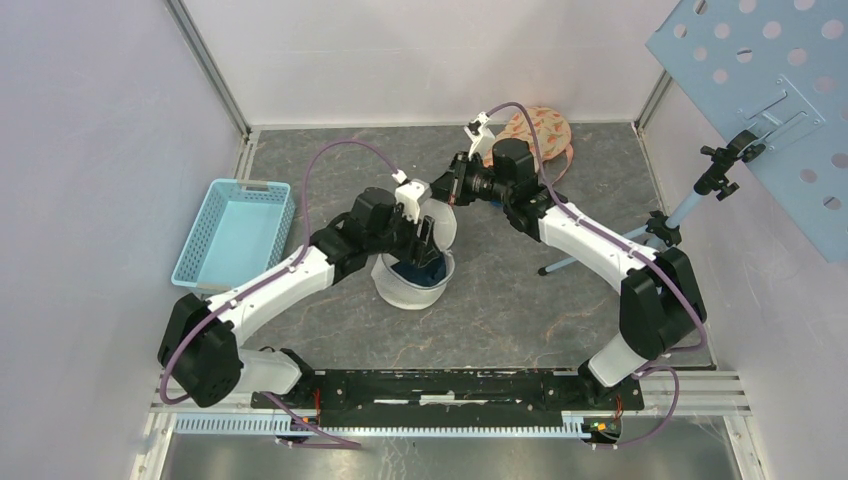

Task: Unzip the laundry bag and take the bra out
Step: Open the laundry bag at the center of the board.

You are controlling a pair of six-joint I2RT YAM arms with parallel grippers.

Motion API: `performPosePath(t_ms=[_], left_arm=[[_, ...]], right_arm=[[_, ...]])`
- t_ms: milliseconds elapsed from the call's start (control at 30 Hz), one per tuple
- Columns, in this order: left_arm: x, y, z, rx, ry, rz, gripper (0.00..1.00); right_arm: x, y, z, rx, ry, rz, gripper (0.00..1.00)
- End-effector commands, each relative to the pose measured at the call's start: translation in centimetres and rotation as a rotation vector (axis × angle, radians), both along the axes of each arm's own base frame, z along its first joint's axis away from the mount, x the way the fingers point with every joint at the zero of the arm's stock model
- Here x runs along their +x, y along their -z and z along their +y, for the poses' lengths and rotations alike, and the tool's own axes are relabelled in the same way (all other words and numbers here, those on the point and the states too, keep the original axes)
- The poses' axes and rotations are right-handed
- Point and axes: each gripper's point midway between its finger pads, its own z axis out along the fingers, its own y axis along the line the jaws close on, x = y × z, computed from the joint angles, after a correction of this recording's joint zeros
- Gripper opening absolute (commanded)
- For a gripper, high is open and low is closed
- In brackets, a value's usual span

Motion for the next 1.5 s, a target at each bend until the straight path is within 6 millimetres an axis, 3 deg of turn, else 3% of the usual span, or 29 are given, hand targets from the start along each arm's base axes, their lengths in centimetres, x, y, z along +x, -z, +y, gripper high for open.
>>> performPosePath(t_ms=[0, 267, 567, 1000, 1267, 1467], left_arm=[[0.4, -2.3, -0.6, 0.007, -0.058, -0.068, 0.67], [0.0, 0.2, 0.5, 0.093, -0.154, -0.062, 0.64], [-1.2, 2.4, -0.2, 0.095, -0.125, -0.013, 0.63], [-3.0, 2.7, -1.9, 0.036, -0.045, 0.038, 0.65], [-2.0, 4.8, -0.4, 0.122, -0.112, 0.018, 0.64], [-1.5, 6.0, 1.4, 0.188, -0.165, 0.0, 0.52]], right_arm=[[-0.2, -2.7, -0.7, 0.077, 0.05, 0.007, 0.0], [0.7, -2.0, -1.7, 0.105, 0.111, 0.108, 0.0], [0.6, -2.0, -1.7, 0.123, 0.118, 0.128, 0.0], [0.3, -2.3, -1.8, 0.136, 0.115, 0.122, 0.0], [0.5, -2.2, -2.2, 0.132, 0.125, 0.121, 0.0], [2.2, -1.1, -3.8, 0.033, 0.208, 0.084, 0.0]])
